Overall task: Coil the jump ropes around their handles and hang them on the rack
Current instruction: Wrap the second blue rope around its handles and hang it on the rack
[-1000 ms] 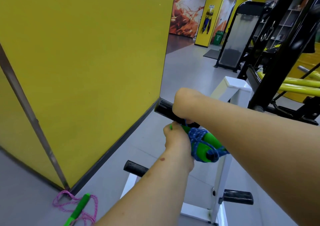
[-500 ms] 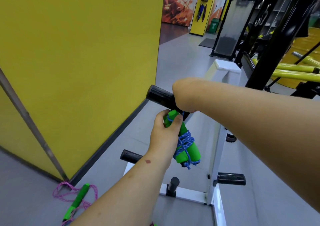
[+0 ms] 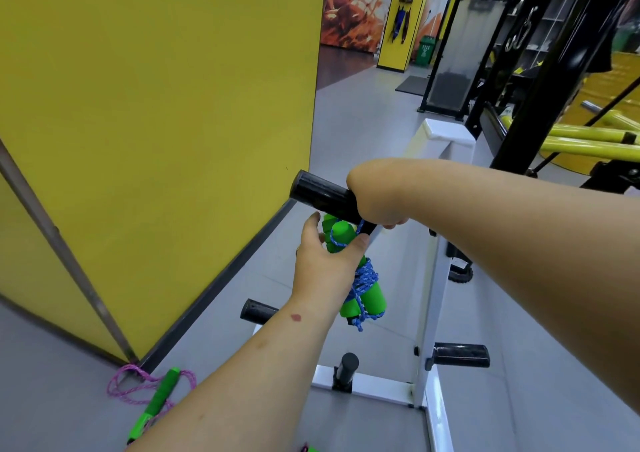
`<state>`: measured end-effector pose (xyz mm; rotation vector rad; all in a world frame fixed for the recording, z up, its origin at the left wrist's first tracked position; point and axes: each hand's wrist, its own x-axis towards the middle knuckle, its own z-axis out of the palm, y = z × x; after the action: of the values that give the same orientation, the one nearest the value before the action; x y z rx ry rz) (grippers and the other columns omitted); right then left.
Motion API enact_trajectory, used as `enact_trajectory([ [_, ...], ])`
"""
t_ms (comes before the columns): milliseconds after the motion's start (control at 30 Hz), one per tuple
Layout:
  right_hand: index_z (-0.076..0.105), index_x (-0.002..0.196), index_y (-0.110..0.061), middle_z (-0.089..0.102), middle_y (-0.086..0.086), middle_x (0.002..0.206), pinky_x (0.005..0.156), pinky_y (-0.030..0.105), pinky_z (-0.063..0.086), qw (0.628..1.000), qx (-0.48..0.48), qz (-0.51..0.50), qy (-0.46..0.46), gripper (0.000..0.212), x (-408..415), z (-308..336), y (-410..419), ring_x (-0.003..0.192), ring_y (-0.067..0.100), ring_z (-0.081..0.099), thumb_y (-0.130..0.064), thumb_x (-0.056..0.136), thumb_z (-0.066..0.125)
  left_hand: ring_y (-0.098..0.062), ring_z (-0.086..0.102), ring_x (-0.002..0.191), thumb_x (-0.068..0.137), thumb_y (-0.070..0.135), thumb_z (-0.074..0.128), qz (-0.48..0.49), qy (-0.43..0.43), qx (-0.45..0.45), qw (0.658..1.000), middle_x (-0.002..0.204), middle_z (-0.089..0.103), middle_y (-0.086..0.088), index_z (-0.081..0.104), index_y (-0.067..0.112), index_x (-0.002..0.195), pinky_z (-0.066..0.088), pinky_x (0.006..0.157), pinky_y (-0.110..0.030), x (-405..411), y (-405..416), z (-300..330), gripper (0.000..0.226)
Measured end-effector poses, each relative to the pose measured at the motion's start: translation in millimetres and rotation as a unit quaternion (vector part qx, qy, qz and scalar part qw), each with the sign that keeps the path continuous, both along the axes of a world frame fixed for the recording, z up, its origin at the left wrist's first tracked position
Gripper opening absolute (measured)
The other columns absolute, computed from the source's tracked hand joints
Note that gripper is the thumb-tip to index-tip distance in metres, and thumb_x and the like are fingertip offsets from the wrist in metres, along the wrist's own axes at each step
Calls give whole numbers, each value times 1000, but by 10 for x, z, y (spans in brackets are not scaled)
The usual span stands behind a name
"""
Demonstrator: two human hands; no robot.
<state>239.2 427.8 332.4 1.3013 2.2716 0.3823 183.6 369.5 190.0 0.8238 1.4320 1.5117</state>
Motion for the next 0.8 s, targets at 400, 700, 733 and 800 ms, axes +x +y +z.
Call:
enact_trajectory([
  [400, 44, 101, -15, 48, 2, 80, 48, 27, 32, 992, 18, 9, 125, 20, 133, -159, -29, 69, 20, 49, -11, 91, 61, -16, 55, 123, 85, 46, 80, 13, 16, -3, 1000, 139, 51, 8, 33, 42, 155, 51, 101, -43, -55, -30, 81, 85],
  [700, 56, 114, -19, 60, 3, 97, 60, 31, 39, 959, 33, 26, 281, 30, 276, -311, -208, 82, 27, 57, -7, 87, 56, -12, 54, 121, 95, 37, 69, 49, 28, 12, 998, 146, 51, 6, 40, 32, 152, 40, 88, -25, -195, -148, 312, 64],
  [733, 56, 116, -21, 61, 2, 99, 62, 32, 41, 954, 34, 33, 295, 34, 277, -327, -251, 83, 27, 58, -5, 86, 55, -12, 56, 120, 96, 36, 69, 52, 31, 12, 998, 144, 53, 7, 41, 32, 151, 40, 82, -22, -218, -191, 348, 62],
  [800, 56, 119, -23, 62, 4, 103, 66, 34, 46, 943, 33, 39, 329, 41, 275, -344, -352, 87, 29, 59, -2, 84, 51, -10, 58, 114, 98, 33, 66, 57, 46, 9, 997, 140, 56, 7, 44, 31, 149, 40, 73, -18, -281, -300, 422, 56],
])
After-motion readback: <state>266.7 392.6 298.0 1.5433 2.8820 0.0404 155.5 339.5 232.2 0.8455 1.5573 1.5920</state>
